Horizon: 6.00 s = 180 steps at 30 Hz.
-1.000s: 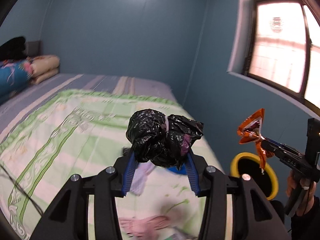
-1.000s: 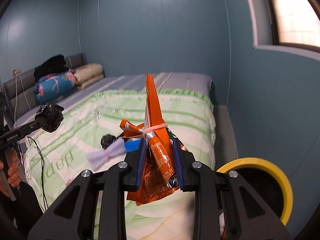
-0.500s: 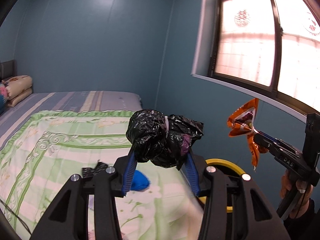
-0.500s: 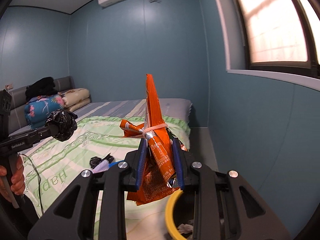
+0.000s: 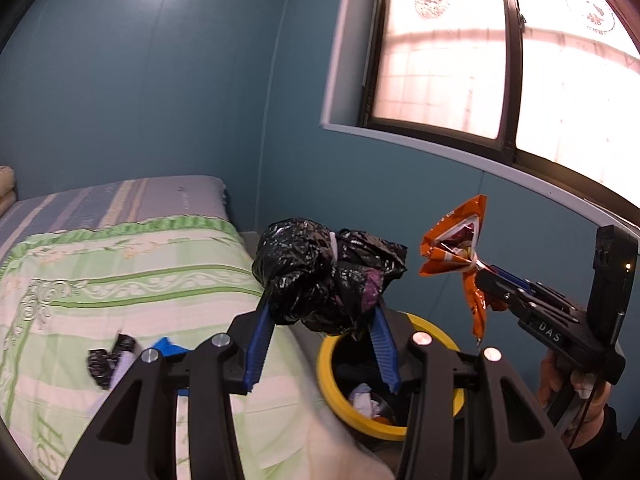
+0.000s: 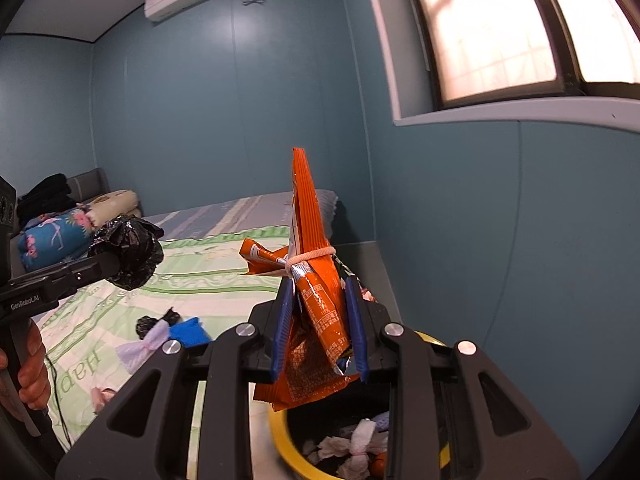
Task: Collect trash
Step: 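Lift and carry the black bag and orange wrapper over the yellow-rimmed bin with both tools, then open both tools to drop the black bag and wrapper into the bin, then move both tools back over the mesh bundle and blue glove on the bed, then grasp the white mesh bundle with the left tool while the right tool grasps the blue glove, then lift and carry the mesh bundle and blue glove over the bin with both tools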
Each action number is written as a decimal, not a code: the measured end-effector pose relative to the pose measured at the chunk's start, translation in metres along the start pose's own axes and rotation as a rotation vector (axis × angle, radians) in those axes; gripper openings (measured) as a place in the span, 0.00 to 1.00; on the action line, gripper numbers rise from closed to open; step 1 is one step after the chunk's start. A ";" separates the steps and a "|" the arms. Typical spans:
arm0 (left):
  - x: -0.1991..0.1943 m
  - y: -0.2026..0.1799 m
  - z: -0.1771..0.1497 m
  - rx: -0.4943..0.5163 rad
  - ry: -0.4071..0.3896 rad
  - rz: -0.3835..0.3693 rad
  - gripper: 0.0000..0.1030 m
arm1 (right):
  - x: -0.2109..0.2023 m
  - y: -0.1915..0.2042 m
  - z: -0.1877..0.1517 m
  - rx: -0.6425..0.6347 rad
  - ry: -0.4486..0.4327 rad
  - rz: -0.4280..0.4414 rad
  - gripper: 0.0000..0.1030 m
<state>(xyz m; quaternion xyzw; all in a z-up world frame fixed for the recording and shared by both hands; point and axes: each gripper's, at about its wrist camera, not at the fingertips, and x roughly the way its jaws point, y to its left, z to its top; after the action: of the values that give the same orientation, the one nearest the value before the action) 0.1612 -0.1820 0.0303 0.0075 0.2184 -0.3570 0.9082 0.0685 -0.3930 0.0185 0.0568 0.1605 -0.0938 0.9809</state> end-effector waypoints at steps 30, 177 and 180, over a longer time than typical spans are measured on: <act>0.159 -0.049 -0.053 -0.021 0.256 -0.177 0.42 | 0.067 -0.072 -0.038 0.148 0.191 -0.127 0.25; 0.067 0.240 -0.141 -0.322 0.298 0.117 0.30 | 0.221 0.187 -0.063 -0.191 0.329 0.241 0.13; 0.068 0.228 -0.140 -0.323 0.293 0.100 0.30 | 0.204 0.172 -0.051 -0.149 0.296 0.238 0.13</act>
<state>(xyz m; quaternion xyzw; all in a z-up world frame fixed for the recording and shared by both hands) 0.2996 -0.0321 -0.1564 -0.0756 0.4016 -0.2672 0.8727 0.2780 -0.2517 -0.0826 0.0158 0.3017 0.0442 0.9522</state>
